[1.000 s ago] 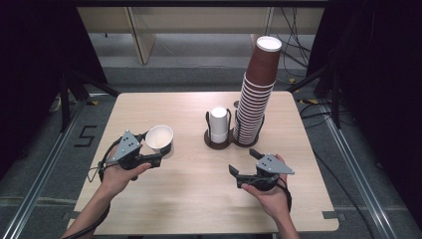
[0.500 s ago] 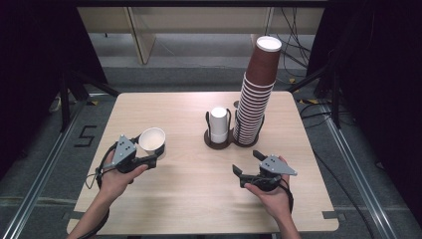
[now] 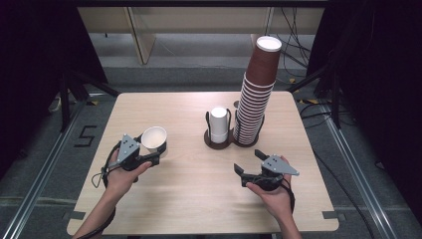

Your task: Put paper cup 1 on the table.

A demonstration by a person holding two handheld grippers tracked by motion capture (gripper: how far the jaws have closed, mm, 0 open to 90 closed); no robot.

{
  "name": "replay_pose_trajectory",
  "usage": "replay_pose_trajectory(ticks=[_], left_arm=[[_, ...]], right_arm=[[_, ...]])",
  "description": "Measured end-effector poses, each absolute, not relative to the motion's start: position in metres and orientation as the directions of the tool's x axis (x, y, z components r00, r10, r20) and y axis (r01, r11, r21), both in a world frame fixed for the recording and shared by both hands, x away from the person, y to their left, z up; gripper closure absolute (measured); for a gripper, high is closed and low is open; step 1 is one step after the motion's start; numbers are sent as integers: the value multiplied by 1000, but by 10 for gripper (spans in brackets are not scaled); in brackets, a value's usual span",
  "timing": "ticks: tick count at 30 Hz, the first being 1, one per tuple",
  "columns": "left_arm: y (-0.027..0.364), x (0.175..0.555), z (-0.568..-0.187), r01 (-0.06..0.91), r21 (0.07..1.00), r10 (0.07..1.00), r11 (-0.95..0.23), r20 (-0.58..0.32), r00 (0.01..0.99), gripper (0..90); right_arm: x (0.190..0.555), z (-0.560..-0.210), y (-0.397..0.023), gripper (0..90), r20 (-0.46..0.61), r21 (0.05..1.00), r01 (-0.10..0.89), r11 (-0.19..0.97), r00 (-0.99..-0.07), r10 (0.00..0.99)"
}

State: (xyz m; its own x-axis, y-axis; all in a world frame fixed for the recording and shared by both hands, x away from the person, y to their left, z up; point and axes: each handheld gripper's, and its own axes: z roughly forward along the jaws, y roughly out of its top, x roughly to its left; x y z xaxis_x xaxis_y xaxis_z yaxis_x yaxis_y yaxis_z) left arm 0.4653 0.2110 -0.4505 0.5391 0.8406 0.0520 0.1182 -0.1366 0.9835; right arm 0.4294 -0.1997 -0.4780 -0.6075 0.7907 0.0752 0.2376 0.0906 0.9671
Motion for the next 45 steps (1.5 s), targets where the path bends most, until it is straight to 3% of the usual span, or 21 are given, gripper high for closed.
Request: replay_pose_trajectory(ticks=[19, 28, 30, 34, 35, 36, 37, 39, 45], left_arm=[[202, 479, -456, 134, 980, 840, -145, 50, 541, 236], [196, 483, -463, 180, 976, 846, -122, 7, 534, 236], [194, 485, -464, 183, 975, 845, -125, 8, 535, 236], [191, 488, -468, 192, 971, 847, -142, 19, 531, 236], [195, 493, -467, 146, 964, 834, -222, 110, 540, 236], [194, 494, -469, 152, 963, 839, -222, 109, 534, 236], [190, 492, -471, 192, 967, 852, -165, 42, 522, 236], [189, 493, -474, 200, 964, 855, -173, 46, 517, 236], [189, 495, -481, 221, 958, 857, -181, 43, 514, 234]], right_arm=[[430, -478, -200, 90, 58, 970, 223, 100, -610, 790], [431, -477, -200, 90, 46, 972, 209, 106, -615, 787], [429, -477, -198, 90, 82, 969, 234, 80, -608, 789], [431, -477, -199, 90, 72, 971, 225, 86, -613, 787], [431, -477, -200, 90, 67, 971, 220, 89, -614, 786], [429, -476, -199, 90, 77, 966, 241, 90, -604, 793], [430, -476, -200, 90, 51, 970, 218, 105, -608, 792], [428, -477, -198, 90, 86, 968, 241, 76, -597, 797], [431, -477, -199, 90, 61, 971, 218, 98, -624, 779]])
